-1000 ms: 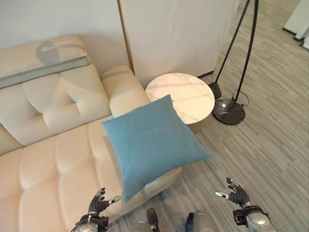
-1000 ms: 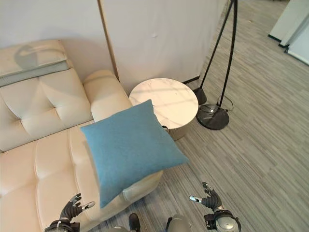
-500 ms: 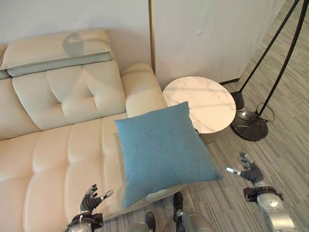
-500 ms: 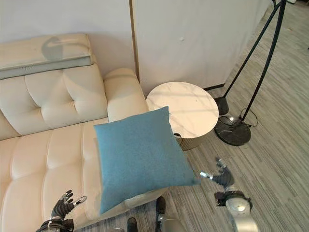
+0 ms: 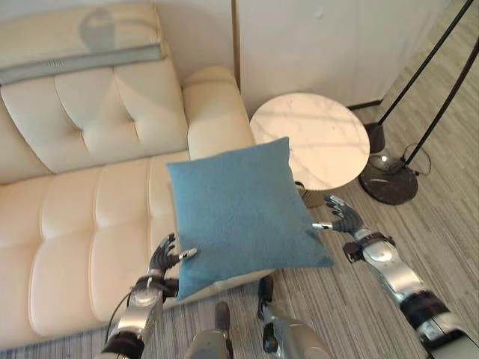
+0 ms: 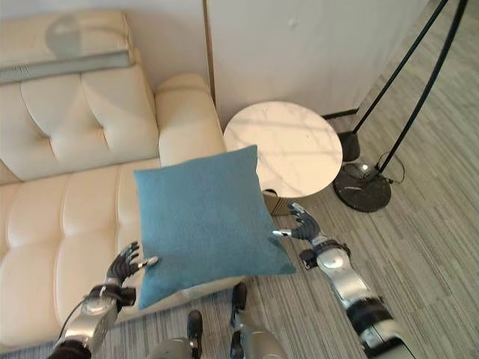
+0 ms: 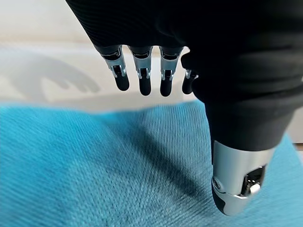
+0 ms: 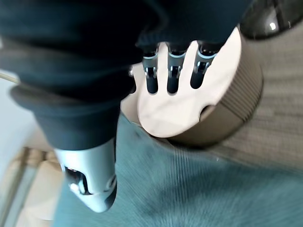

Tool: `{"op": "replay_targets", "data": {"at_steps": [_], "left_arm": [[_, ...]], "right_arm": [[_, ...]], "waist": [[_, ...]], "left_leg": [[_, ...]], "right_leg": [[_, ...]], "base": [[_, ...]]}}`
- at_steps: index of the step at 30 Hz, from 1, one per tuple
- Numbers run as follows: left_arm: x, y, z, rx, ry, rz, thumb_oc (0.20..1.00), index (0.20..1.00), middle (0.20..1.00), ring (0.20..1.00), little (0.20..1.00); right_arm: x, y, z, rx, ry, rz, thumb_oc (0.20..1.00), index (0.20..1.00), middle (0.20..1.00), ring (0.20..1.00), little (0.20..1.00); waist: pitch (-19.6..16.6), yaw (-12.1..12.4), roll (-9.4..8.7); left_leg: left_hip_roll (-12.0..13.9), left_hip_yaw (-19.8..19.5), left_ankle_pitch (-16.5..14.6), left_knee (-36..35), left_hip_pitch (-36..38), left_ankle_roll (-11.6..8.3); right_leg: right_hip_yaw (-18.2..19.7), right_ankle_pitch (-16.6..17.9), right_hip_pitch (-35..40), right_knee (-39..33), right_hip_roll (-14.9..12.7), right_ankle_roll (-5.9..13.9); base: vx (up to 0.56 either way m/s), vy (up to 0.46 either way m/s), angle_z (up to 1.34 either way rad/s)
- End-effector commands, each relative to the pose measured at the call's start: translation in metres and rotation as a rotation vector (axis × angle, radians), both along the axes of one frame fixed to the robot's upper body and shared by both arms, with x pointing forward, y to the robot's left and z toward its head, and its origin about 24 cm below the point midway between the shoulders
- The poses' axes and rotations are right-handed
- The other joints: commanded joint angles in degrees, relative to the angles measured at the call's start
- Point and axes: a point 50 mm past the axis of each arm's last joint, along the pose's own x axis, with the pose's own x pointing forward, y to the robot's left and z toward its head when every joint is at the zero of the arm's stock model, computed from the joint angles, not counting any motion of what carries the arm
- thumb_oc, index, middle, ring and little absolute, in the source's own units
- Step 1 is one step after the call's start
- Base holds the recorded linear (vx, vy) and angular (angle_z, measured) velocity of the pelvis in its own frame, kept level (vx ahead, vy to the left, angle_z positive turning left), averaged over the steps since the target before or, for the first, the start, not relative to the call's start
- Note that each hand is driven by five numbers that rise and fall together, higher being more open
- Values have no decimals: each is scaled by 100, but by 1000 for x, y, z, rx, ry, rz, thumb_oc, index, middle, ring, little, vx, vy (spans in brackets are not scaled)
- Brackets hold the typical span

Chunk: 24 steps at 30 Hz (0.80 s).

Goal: Pick up all the scattered cushions and arrange them neatly on the sofa.

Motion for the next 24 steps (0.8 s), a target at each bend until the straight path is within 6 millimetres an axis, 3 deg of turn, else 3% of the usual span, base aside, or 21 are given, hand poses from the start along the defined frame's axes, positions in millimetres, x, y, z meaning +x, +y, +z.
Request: {"op": "replay_targets", "data": {"at_steps": [1,4,5,6,14,17,24], "left_arm": [[50,-21,46,-42,-163,34,1000,1000,1000,1000,1000],[71,-50,75,-79,-261,-22,1000,1000,1000,1000,1000],[72,-55,78,-90,-279,-39,708,708,708,708,708],[72,-66,86,-139,-331,-61,200,200,200,200,200],[57,-81,103,-273,-484,-96,200,200,200,200,200],[35,-85,104,-390,-548,-102,200,200,200,200,200],[-8,-73,94,-424,-566,-128,200,200,200,200,200]], "right_arm": [[20,53,30,134,-83,56,1000,1000,1000,1000,1000],[23,86,47,164,-131,127,1000,1000,1000,1000,1000],[22,92,49,173,-140,145,533,533,533,533,533],[17,104,51,207,-159,186,200,200,200,200,200],[-8,112,56,322,-247,271,200,200,200,200,200],[-25,98,70,355,-366,286,200,200,200,200,200],[-63,60,62,407,-407,262,200,200,200,200,200]], "waist": [[206,49,141],[356,11,192],[365,6,207],[384,-1,229],[237,-49,238],[66,-67,242],[-395,-105,252]], "left_leg": [[82,-136,81,5,-280,-174],[84,-162,195,-58,-384,-202],[82,-169,213,-86,-377,-208],[79,-160,228,-170,-320,-220],[45,-77,196,-357,-85,-202],[24,-21,95,-420,170,-148],[-32,21,-92,-526,721,-50]], "right_leg": [[116,-887,131,788,-143,339],[104,-861,8,819,-157,350],[103,-860,4,811,-159,353],[122,-865,49,772,-160,368],[212,-832,239,585,-150,399],[245,-840,470,502,-166,417],[239,-881,1012,353,-220,464]], "base": [[-67,-11,11],[-34,5,3],[22,35,-4],[0,0,0],[16,42,-2],[33,56,-6],[77,51,0]]}}
